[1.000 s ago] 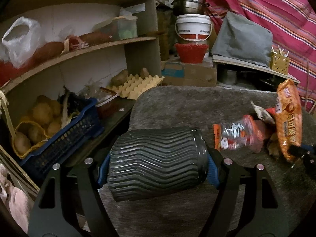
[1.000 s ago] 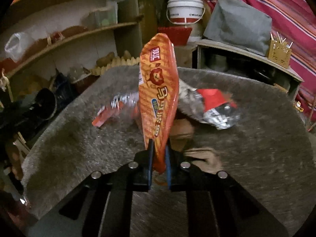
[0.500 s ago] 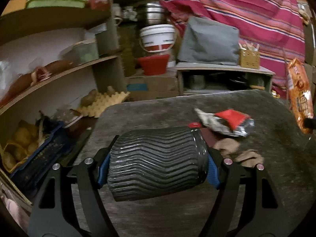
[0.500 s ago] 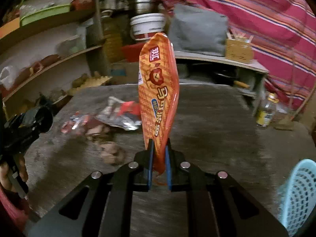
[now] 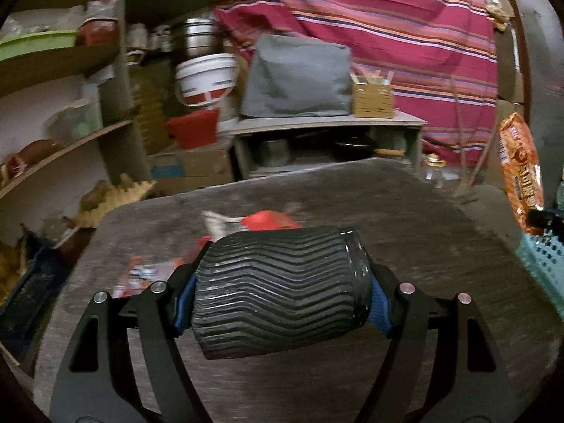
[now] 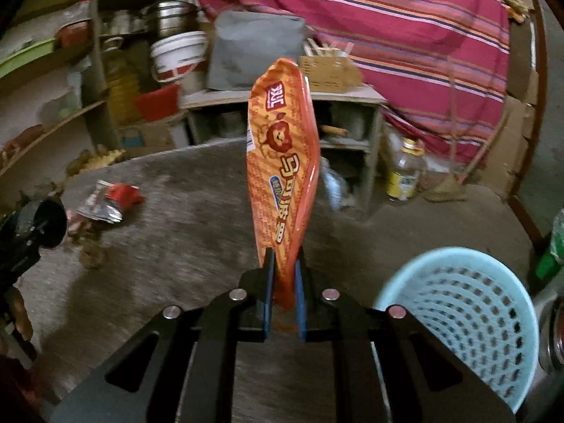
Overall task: Collect trash
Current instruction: 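Carry the cup and orange bag to the blue basket and release both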
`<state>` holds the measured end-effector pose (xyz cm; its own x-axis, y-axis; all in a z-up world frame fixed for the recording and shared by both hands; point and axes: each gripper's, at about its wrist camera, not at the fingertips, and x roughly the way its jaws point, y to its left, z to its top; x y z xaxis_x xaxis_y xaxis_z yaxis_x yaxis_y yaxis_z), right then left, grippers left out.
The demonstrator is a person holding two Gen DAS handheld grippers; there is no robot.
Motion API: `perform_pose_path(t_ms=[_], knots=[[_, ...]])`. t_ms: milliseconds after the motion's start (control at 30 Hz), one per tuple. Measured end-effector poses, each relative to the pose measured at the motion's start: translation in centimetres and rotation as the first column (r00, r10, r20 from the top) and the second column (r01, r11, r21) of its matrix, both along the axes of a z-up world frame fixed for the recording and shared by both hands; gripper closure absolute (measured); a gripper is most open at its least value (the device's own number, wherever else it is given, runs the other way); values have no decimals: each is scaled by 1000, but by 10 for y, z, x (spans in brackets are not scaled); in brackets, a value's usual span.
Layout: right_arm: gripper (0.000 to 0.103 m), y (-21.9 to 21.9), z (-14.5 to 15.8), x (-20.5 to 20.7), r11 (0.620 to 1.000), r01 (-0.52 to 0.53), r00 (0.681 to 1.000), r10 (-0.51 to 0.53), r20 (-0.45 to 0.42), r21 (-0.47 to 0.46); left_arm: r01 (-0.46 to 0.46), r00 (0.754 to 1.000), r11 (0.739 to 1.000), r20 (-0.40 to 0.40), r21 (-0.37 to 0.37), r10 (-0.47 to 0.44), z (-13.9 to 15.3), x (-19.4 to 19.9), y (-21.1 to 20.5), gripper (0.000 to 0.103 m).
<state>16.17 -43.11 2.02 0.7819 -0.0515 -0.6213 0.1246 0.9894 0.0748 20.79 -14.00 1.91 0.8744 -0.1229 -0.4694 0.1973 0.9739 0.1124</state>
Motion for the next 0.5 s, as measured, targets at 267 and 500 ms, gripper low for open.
perform_pose_path(t_ms=[267,500], knots=[[92,-72,-11,-42,994,110,994,-110,-19,-5,99,995,995,-31,-23,-100,-2,-13,-83,29],[92,-137,-22,-84,974,221,975,-219,-37,57,237,970,970,-38,-59,-239,2,-39,-177,29]])
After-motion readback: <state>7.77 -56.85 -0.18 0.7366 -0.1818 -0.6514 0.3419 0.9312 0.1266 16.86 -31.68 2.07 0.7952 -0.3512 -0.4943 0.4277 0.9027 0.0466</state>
